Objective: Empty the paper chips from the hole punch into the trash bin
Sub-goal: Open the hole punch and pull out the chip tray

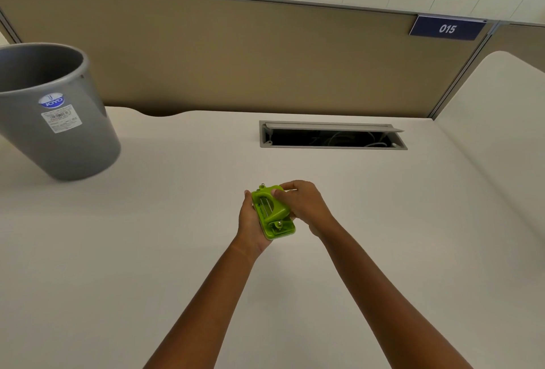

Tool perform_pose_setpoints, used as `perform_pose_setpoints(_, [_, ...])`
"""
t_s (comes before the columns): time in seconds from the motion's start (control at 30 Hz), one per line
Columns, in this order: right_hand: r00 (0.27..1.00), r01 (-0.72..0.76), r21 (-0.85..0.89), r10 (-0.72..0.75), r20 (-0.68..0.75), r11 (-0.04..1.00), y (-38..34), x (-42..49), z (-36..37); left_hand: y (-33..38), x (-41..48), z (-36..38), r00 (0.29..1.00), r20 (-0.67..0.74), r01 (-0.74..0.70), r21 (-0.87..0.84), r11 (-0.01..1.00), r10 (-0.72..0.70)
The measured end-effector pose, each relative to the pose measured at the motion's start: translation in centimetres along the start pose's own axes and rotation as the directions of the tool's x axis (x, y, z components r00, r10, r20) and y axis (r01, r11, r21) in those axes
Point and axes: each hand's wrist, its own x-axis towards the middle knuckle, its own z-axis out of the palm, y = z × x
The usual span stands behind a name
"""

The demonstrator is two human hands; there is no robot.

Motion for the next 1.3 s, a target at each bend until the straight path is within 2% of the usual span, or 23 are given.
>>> perform_pose_setpoints(0.5, [0.999,0.001,0.095,-0.005,0.042,0.995,-0.3,-0.7,-0.1,0.2,0.6,-0.5,0.995,-0.059,0.088,0.161,0.983,-0.079])
perform_pose_setpoints(0.73, [0.997,-0.007,0.149,-0.004,0.071,0.989,-0.4,-1.1,-0.2,0.7,0.1,-0.1,0.995,-0.022,0.097,0.140,0.985,-0.094])
perform_pose_setpoints(0.97, [0.999,0.038,0.152,-0.036,-0.015,0.988,0.0,-1.1,0.3,0.8,0.4,-0.6,0.998,0.003,0.064,0.062,0.996,-0.065])
perform_pose_setpoints(1.07, [0.996,0.072,0.102,-0.066,-0.055,0.992,0.1,-0.8,-0.2,1.1,0.2,-0.7,0.997,0.005,0.082,0.042,0.996,-0.082])
perform_pose_setpoints(1.17, [0.987,0.098,0.109,-0.082,-0.141,0.989,0.5,-0.3,-0.8,1.3,0.0,-0.9,0.993,0.076,0.089,0.015,0.996,-0.090])
perform_pose_setpoints(1.23, [0.992,0.041,0.153,-0.021,-0.128,0.987,0.8,0.0,-0.9,1.3,0.0,-1.1,0.988,0.116,0.098,0.032,0.995,-0.101])
perform_pose_setpoints(1.3, [0.995,-0.071,0.233,0.084,-0.046,0.970,1.1,0.1,-0.6,1.3,0.0,-1.3,0.984,0.137,0.106,0.070,0.992,-0.114])
